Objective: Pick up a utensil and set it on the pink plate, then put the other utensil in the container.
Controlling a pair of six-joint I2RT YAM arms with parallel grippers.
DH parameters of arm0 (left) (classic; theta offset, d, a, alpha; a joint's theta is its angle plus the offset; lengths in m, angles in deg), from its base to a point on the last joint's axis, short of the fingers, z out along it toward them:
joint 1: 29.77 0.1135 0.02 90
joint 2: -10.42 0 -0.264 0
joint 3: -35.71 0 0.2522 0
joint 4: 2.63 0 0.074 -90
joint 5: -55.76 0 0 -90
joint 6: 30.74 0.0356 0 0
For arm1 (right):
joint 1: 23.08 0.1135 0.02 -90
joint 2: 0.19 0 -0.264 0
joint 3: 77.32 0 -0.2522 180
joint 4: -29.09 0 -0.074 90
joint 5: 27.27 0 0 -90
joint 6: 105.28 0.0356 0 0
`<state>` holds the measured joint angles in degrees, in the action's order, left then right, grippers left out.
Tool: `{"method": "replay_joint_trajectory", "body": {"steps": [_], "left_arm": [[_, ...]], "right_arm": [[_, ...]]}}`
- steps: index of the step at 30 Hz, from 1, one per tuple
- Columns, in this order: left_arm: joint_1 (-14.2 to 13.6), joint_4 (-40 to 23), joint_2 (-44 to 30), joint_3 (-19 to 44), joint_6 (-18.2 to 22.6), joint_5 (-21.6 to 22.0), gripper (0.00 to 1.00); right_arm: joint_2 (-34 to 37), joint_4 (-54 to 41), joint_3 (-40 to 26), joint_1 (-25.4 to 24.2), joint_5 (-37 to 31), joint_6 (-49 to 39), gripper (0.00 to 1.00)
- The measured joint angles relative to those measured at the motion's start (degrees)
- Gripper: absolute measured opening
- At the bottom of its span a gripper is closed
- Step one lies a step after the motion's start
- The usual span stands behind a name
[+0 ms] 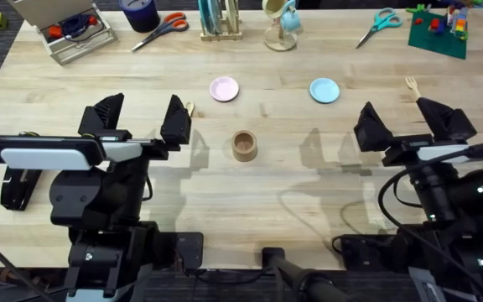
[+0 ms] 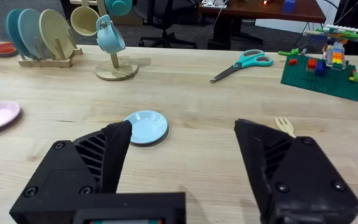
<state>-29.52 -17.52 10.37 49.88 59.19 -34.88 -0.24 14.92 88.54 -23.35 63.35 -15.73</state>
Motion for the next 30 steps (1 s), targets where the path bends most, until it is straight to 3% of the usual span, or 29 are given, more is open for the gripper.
{"method": "replay_joint_trajectory", "body": {"steps": [23,26,30], "left_arm": [[0.00,2.40,0.00,0.08,0.08,0.01,0.993],[0.00,-0.31,0.00,1.24,0.07,-0.34,0.993],[0.00,-9.51,0.00,8.11,0.09,-1.12,0.993]], "right_arm": [[0.00,-0.08,-0.10,0.00,0.00,-0.52,0.995],[0.00,-1.61,-1.06,0.00,0.02,-0.81,0.995],[0.06,-5.69,-5.49,0.00,0.02,-0.85,0.993]]}}
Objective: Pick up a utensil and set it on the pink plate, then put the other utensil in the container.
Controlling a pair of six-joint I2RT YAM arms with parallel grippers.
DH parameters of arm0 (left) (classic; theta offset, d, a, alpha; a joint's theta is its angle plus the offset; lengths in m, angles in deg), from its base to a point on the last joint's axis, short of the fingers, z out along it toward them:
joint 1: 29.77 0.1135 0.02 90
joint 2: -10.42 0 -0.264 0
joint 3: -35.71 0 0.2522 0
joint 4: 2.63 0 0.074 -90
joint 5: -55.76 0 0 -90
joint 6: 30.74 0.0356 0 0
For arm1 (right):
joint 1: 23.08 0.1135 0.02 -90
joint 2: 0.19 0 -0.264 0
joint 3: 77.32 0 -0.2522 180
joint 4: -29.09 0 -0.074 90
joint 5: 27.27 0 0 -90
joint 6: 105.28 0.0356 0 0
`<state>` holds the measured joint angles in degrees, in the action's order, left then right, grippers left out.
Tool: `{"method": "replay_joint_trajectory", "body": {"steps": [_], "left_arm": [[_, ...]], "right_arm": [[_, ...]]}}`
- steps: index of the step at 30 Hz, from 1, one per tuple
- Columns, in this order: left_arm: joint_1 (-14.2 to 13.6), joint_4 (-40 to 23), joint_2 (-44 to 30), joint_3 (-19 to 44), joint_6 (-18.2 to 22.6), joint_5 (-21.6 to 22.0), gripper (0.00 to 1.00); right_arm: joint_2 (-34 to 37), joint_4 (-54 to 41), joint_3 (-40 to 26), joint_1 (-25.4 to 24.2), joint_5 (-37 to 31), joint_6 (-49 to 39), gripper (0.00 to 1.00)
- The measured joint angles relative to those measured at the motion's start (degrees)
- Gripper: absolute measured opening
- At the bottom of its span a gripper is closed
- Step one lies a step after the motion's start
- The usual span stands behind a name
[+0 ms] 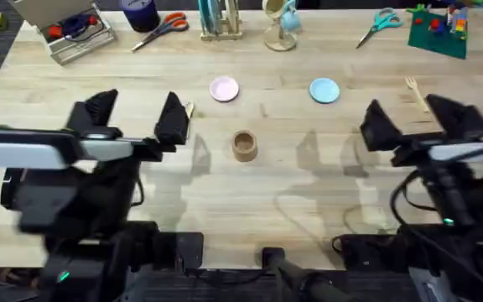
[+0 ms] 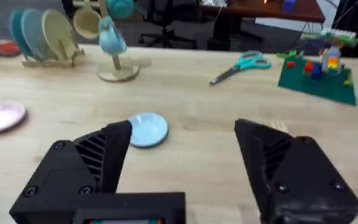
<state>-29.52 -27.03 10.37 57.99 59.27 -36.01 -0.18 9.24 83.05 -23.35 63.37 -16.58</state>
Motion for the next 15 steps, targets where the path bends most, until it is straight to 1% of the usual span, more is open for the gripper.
{"method": "replay_joint_trajectory", "body": {"steps": [1,4,6,9,12,15], "left_arm": [[0.00,-8.40,0.00,7.42,0.02,-0.17,0.992],[0.00,-16.54,-0.28,15.87,0.00,-0.14,0.993],[0.00,-20.19,-1.25,20.76,0.02,-0.07,0.993],[0.00,-25.60,-4.59,28.80,0.00,0.29,0.993],[0.00,-30.11,-9.38,35.88,0.02,0.48,0.995],[0.00,-34.61,-16.03,43.33,0.01,0.60,0.995]], "right_arm": [[-0.01,-5.00,-6.01,0.00,0.00,0.00,0.994],[0.50,-12.23,-13.19,0.00,0.00,-0.02,0.994],[2.00,-16.88,-17.91,0.00,0.00,-0.04,0.994],[5.72,-24.60,-25.17,0.00,0.00,-0.58,0.995],[10.80,-31.50,-32.08,0.00,-0.02,-1.16,0.995],[16.88,-37.37,-39.09,0.00,-0.23,-1.83,0.995]]}}
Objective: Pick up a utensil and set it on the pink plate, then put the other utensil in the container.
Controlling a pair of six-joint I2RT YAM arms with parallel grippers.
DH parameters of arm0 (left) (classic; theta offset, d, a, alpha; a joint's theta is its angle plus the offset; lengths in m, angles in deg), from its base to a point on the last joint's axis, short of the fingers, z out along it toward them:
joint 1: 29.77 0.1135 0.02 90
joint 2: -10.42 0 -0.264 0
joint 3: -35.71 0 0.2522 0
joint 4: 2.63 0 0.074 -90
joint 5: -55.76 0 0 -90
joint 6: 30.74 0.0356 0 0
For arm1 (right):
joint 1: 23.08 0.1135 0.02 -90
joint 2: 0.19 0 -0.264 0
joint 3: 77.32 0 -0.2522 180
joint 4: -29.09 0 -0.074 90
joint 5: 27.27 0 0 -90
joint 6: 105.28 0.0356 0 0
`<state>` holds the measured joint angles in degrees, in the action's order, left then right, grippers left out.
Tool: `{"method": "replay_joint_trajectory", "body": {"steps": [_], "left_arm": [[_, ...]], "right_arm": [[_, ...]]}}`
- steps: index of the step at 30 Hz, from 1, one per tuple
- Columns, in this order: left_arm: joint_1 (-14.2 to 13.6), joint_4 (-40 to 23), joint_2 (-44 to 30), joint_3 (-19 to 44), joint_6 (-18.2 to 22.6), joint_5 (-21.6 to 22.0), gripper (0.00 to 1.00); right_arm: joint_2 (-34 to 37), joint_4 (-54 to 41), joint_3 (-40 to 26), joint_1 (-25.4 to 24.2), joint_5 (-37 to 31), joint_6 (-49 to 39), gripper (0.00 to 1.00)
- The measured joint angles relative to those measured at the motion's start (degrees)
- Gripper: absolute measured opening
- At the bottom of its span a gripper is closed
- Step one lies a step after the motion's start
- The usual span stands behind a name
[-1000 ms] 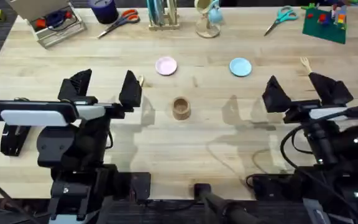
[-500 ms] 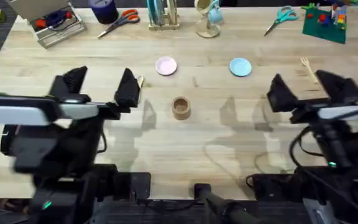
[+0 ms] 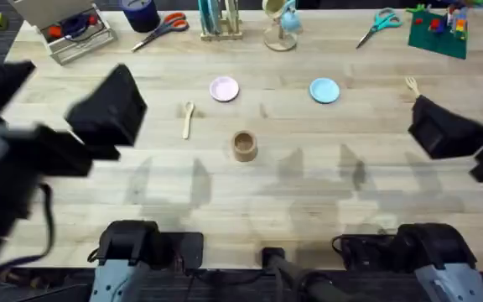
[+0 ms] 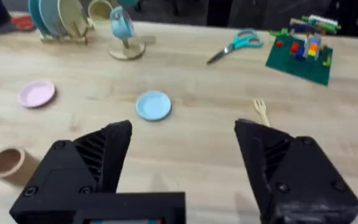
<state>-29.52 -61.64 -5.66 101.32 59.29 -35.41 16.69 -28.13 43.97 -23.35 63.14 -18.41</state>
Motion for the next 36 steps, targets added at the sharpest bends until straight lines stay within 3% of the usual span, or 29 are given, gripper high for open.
{"method": "replay_joint_trajectory", "body": {"steps": [10,19,25,36], "left_arm": [[0.00,-18.20,-24.96,25.34,-0.52,0.42,0.996],[0.00,-34.48,-45.17,42.96,-0.81,-0.97,0.995],[0.00,-39.04,-53.17,49.01,-0.91,-1.18,0.995],[0.00,-39.66,-54.71,49.58,-0.89,-1.18,0.993]], "right_arm": [[21.18,-13.67,-21.57,0.00,-1.21,-1.47,0.995],[33.28,-21.19,-33.15,0.00,-1.28,-1.60,0.994],[39.10,-26.41,-37.21,0.00,-1.28,-1.60,0.995],[41.62,-27.26,-37.28,0.00,-1.28,-1.61,0.995]]}}
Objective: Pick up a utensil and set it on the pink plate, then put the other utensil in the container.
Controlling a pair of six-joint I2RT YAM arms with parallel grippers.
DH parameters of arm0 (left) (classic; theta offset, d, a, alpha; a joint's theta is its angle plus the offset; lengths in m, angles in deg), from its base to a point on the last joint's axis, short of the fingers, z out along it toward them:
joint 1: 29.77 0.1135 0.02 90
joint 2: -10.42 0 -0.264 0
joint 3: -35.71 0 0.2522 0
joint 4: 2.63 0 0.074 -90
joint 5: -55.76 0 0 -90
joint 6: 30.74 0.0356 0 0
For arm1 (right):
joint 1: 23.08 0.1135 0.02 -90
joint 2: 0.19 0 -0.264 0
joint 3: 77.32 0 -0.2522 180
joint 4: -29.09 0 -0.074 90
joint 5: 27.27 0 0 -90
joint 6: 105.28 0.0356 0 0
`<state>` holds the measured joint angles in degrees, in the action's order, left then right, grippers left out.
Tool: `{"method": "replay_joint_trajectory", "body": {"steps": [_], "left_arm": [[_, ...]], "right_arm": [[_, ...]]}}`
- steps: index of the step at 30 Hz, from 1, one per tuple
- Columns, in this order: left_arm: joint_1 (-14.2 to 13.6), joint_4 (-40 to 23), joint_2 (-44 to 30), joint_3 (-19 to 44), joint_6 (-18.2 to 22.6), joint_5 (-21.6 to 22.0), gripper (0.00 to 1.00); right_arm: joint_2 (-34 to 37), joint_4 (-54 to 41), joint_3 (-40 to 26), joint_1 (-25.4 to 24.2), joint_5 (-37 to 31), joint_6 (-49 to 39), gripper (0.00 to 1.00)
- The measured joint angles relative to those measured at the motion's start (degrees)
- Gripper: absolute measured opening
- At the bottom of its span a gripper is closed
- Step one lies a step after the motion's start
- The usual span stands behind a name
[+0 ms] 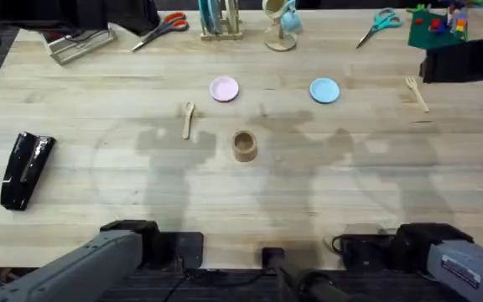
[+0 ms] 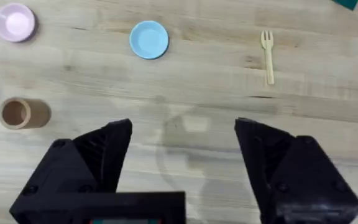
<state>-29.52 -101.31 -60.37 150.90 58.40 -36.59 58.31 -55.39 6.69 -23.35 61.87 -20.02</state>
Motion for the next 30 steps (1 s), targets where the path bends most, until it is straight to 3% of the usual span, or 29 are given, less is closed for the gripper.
{"method": "replay_joint_trajectory", "body": {"steps": [8,20,26,30], "left_arm": [[0.00,-0.31,-4.93,-1.52,-0.02,0.07,0.995],[0.00,16.55,-6.54,-24.73,-0.02,0.05,0.996],[-0.56,21.30,-10.84,-29.21,-0.02,0.07,0.995],[-2.72,24.70,-14.62,-29.27,-0.05,0.39,0.995]], "right_arm": [[0.00,0.17,0.00,0.00,0.00,0.01,0.995],[0.00,0.20,0.00,0.00,0.00,-0.01,0.996],[0.00,0.20,0.00,0.00,0.00,-0.01,0.995],[0.01,0.20,0.00,0.00,0.00,-0.01,0.996]]}}
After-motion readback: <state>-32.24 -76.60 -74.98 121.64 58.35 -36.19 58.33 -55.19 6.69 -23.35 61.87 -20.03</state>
